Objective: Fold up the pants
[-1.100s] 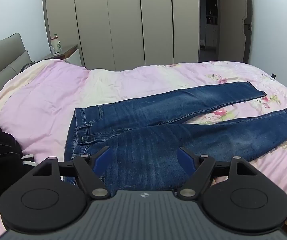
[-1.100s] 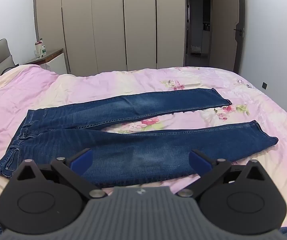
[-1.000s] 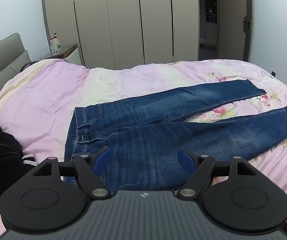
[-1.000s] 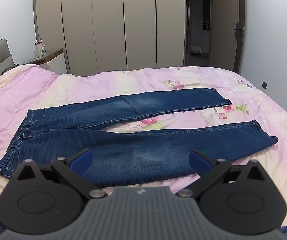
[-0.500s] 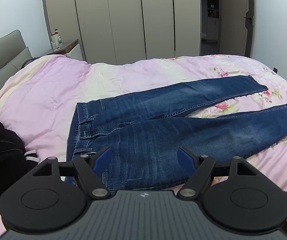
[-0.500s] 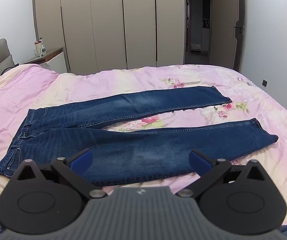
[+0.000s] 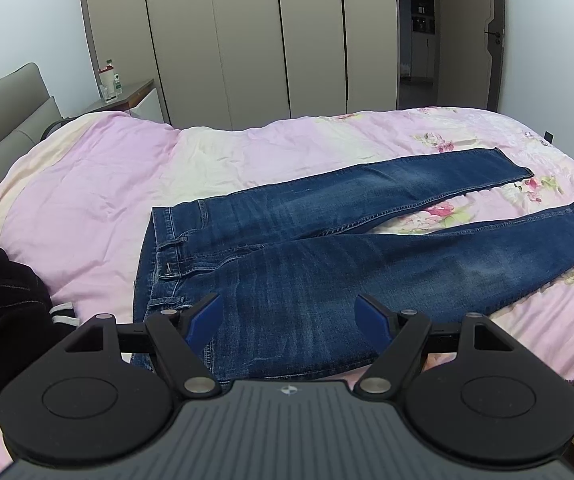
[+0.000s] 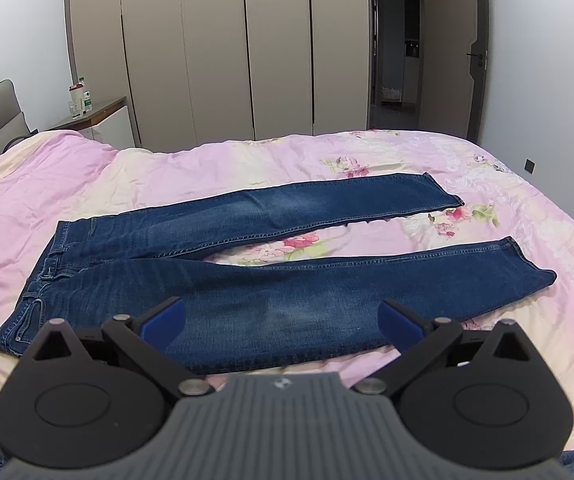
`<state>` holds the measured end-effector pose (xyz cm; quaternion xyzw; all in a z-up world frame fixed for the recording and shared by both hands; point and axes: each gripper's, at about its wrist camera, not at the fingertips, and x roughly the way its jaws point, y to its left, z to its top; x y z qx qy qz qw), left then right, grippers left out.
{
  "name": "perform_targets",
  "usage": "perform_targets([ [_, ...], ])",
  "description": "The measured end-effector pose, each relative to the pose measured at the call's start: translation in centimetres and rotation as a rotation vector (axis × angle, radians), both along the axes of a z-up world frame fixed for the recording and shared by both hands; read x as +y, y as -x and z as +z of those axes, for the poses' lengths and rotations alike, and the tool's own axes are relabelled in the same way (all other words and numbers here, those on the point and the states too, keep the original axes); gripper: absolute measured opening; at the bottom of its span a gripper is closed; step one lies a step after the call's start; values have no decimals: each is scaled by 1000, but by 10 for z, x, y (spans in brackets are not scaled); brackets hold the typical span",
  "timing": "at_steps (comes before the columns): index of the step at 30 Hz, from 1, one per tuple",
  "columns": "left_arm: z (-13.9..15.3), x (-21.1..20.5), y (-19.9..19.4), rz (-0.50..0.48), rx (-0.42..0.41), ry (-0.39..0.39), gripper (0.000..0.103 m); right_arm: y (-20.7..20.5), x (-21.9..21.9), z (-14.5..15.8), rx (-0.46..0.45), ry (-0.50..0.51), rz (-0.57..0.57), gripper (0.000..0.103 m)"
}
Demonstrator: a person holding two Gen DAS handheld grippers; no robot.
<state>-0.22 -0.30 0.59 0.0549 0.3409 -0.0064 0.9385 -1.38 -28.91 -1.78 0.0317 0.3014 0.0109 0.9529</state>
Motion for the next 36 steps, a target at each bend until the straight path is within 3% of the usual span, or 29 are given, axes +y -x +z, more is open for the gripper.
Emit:
perform_targets([
  [36,7,-10,7,-20,-25,-5,88,9,-7,3,-18,-21,-15,98],
])
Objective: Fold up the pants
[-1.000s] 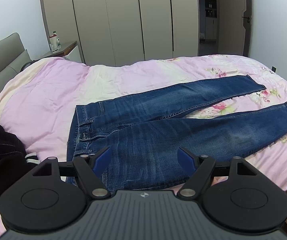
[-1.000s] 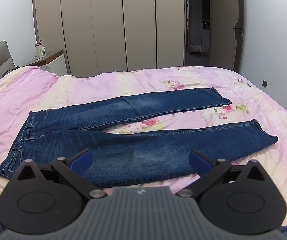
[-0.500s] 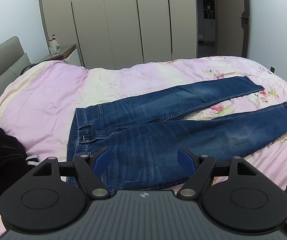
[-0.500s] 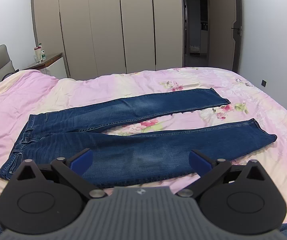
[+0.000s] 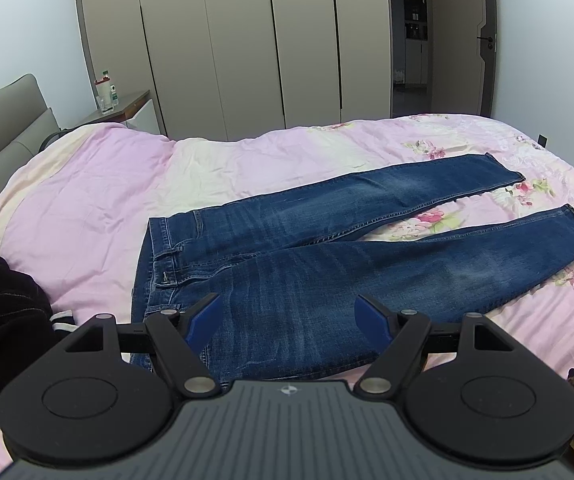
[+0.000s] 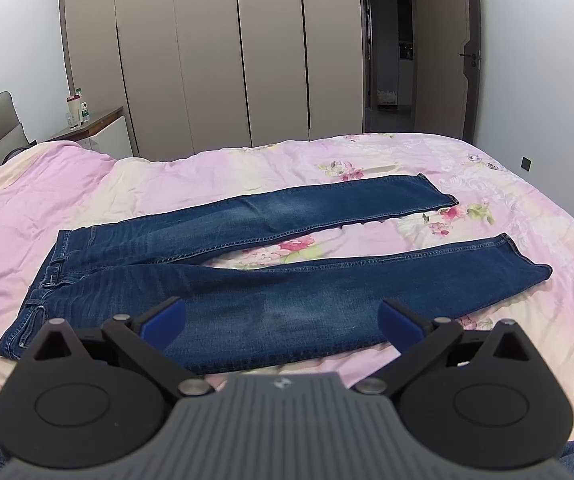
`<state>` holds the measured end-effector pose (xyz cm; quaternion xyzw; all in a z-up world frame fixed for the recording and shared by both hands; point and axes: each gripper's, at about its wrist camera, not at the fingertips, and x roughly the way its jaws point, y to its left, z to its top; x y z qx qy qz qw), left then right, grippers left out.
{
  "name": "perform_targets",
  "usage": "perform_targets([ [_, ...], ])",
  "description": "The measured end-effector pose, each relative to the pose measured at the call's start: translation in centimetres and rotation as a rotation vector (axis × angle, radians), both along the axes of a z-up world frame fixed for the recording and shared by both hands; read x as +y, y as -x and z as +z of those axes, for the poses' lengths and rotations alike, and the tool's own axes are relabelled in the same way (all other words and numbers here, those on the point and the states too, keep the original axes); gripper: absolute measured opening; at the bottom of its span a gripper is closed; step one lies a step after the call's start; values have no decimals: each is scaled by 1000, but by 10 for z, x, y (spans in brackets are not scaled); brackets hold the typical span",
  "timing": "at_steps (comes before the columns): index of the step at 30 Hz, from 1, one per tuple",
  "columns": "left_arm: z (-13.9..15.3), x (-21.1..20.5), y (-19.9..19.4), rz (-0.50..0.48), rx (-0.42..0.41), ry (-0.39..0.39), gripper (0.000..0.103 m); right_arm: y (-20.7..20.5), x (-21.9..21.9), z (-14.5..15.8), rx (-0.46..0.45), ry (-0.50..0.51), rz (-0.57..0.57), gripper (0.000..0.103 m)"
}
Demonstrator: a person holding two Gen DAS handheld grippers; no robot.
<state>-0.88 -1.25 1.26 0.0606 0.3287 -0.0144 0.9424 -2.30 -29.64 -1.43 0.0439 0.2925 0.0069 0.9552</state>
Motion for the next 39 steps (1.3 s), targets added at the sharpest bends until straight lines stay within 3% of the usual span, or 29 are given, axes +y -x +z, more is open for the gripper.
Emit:
perform_targets([
  [21,-2,-2,4,-10,11,9,88,2,3,-2,12,14,-2,98],
  [27,-12,6,-10,-55,17,1,88,-6,0,-11,22,43,8,98],
  [33,-35,32,-42,-120,70,-65,87,-36,-28,-24,4,109,35,98],
  [36,-54,39,-53,-201,110,-132,81,-63,-52,-32,29,172,83,97],
  [39,-81,40,-55,-304,154,-217,81,-91,-76,-41,68,279,103,80],
])
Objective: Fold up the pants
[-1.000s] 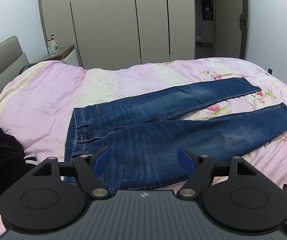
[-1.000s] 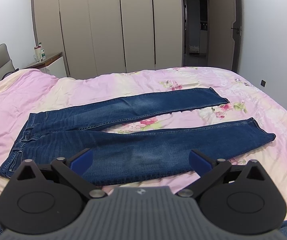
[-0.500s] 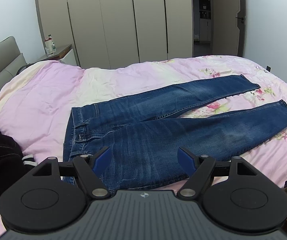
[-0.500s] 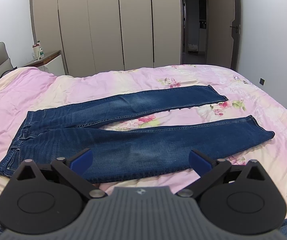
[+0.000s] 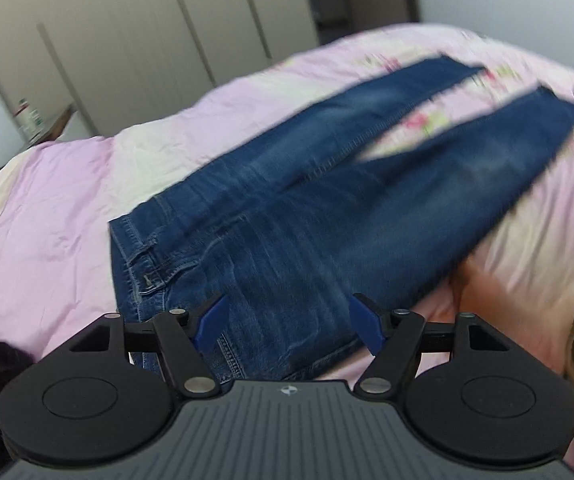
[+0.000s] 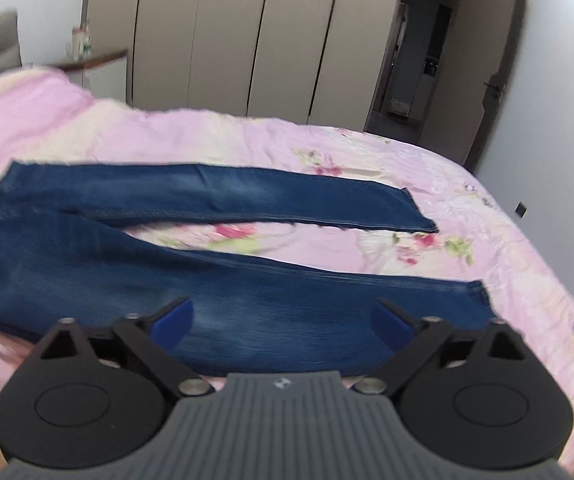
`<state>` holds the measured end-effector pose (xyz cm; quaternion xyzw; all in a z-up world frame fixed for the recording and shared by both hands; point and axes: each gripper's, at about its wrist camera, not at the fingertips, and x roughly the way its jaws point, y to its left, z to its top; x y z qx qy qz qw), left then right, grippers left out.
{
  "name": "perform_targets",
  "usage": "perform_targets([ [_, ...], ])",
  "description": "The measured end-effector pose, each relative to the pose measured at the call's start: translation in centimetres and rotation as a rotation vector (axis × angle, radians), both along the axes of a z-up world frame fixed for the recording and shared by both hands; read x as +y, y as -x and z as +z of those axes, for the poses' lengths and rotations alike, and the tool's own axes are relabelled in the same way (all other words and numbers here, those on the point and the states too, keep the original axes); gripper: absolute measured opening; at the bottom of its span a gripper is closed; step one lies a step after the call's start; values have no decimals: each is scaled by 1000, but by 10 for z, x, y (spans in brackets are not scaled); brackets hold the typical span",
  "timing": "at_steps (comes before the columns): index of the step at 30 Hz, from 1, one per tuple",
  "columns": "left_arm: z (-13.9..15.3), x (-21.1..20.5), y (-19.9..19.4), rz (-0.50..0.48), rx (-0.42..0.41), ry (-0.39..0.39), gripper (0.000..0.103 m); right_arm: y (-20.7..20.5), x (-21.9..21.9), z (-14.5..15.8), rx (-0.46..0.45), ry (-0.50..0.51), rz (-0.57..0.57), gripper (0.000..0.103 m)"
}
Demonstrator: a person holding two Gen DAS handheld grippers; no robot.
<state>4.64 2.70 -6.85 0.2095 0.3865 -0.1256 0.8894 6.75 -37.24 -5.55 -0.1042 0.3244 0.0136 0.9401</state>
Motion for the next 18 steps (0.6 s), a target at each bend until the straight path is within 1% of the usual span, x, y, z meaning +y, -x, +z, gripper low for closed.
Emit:
perform_targets([
  [1,-10,-1,-1,-25,23,-27,81,-8,-7,-5,15,38,13,76],
  [3,-30,-4,-3,-80,71,-88,81,-25,-25,-17,51,119,56,76],
  [5,-52,-9,-4,-121,103,-179,81,-37,-40,-33,89,186,126,76],
  [8,-86,-14,-5,-156,110,-345,81,-49,-60,-63,163,302,208,76],
  [10,-102,-13,-10,-160,124,-424,81,-55,-68,-85,216,383,239,76],
  [12,-116,-10,-14,-158,120,-502,81,-60,-75,-109,268,448,271,76],
  [14,-129,-6,-18,-149,127,-557,81,-65,-78,-130,289,507,303,76],
  [16,-138,1,-24,-135,154,-581,81,-69,-79,-148,293,559,319,76],
  [18,-142,4,-31,-113,165,-609,82,-76,-78,-165,289,622,328,76],
])
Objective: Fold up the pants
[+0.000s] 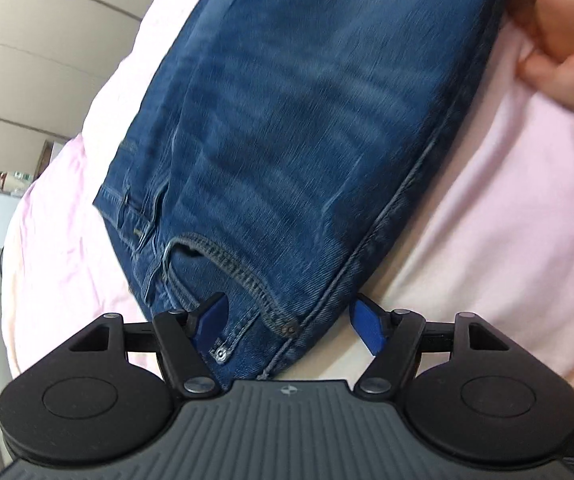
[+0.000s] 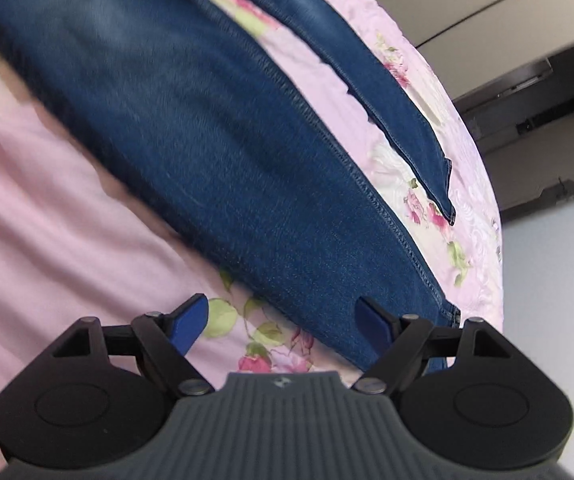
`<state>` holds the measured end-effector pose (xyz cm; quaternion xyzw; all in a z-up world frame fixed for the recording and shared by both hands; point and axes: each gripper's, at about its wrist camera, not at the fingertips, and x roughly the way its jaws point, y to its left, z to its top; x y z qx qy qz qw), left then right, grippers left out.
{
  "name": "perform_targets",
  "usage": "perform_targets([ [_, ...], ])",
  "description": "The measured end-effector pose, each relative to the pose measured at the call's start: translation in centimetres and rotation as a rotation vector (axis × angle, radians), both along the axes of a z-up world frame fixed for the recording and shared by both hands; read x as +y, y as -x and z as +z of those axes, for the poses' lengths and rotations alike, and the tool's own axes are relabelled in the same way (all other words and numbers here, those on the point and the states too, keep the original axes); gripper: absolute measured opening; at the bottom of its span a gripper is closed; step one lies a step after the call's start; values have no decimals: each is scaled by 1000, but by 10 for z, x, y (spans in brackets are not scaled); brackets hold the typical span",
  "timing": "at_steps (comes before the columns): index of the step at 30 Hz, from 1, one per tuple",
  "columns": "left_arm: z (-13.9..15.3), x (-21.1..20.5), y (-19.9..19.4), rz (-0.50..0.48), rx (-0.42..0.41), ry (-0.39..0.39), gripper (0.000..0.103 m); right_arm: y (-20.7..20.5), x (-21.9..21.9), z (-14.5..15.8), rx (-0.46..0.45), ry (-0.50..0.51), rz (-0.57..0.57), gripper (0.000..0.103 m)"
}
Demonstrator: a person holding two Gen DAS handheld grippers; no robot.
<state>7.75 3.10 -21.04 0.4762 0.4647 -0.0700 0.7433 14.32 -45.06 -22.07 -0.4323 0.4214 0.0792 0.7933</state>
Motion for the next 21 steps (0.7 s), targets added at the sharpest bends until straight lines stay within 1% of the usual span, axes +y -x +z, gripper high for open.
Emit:
perform_targets([
  [2,-2,1,-5,19,-11,-22,82,-6,0,-14,-25,59,19,74],
  [3,-4,1,-5,19,-25,-34,75,-9,-1,-15,-34,63,21,71],
  [4,-3,0,-4,14,-37,-38,70,-11,-1,-17,-40,58,15,58],
  [5,-1,-1,-3,12,-43,-34,52,-15,-2,-17,-50,55,2,39],
  [6,2,-1,-1,15,-53,-17,37,-17,-2,-16,-58,53,-9,32],
  [7,7,0,0,24,-65,-3,36,-18,-3,-14,-66,43,-14,28],
  [8,13,2,2,36,-87,13,32,-18,-1,-9,-82,36,-17,25],
  [9,20,3,2,56,-115,38,31,-18,-1,-6,-98,36,-19,22],
  [11,39,9,-2,117,-157,117,29,-19,1,4,-130,26,-33,10],
  [13,64,15,-10,165,-204,185,29,-25,2,19,-161,4,-65,10],
  [16,104,23,-29,213,-270,265,28,-46,5,49,-219,-5,-97,4],
  [19,141,30,-56,240,-292,326,28,-82,9,79,-266,-1,-108,2],
  [21,158,38,-81,245,-293,344,28,-107,15,99,-298,17,-97,1],
])
